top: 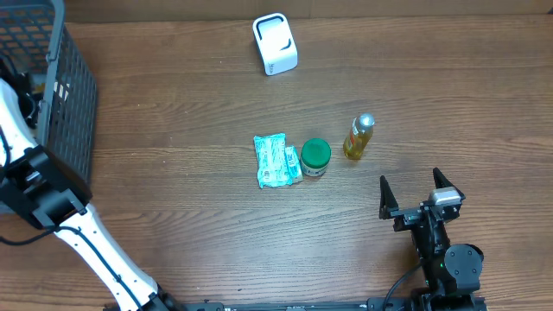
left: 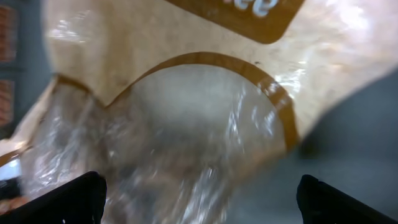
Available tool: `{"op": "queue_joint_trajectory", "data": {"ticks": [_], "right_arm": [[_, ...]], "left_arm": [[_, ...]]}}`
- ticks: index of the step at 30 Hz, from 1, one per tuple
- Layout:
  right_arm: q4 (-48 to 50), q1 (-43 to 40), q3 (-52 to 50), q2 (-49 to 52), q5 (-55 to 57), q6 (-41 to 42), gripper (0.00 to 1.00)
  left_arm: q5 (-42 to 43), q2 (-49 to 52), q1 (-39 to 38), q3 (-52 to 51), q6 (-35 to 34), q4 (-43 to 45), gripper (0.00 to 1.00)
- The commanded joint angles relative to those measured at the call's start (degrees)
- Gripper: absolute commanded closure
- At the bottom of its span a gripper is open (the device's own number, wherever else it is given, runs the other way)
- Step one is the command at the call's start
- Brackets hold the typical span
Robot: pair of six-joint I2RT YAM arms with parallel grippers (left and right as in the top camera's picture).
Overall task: Scan the item barcode
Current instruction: 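Grasp the brown-and-clear snack bag in the basket with left gripper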
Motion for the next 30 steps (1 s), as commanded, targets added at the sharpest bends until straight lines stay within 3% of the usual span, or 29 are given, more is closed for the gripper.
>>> {"op": "queue_joint_trajectory", "data": {"ticks": [1, 8, 11, 13, 15, 18, 24, 27, 30], "right_arm": [[0.13, -0.24, -0.61, -0.46, -0.11, -0.07, 0.00], [0.13, -0.24, -0.61, -0.46, -0.11, -0.07, 0.00], [0.13, -0.24, -0.61, -0.46, -0.11, -0.07, 0.00], [0.13, -0.24, -0.61, -0.46, -0.11, -0.07, 0.00], [0.13, -0.24, -0.61, -0.46, -0.11, -0.07, 0.00], [0.13, -0.24, -0.61, -0.46, -0.11, -0.07, 0.00], [0.13, -0.24, -0.61, -0.46, -0.11, -0.07, 0.00], [0.13, -0.24, -0.61, -0.46, -0.11, -0.07, 0.00], [0.13, -0.24, -0.61, -0.46, -0.11, -0.07, 0.00]], "left_arm": [[-3.30, 3.82, -0.15, 0.13, 1.01, 0.39, 0.01], [-5.62, 6.69, 0.39, 0.13, 0.46, 1.14, 0.00], [-5.38, 6.99, 0.72, 0.13, -0.94, 1.51, 0.17], [-5.35, 6.99, 0.83, 0.15, -1.84, 1.79, 0.39], [-5.22, 6.99, 0.85, 0.15, -1.81, 1.75, 0.50], [-5.09, 6.97, 0.81, 0.15, -1.84, 1.51, 0.75], [3.67, 6.19, 0.37, 2.47, -1.81, -1.20, 0.86], [7.15, 5.03, 0.28, 6.08, -2.05, -3.67, 0.96], [8.20, 3.10, 0.31, 10.05, -5.14, -6.29, 0.96]]}}
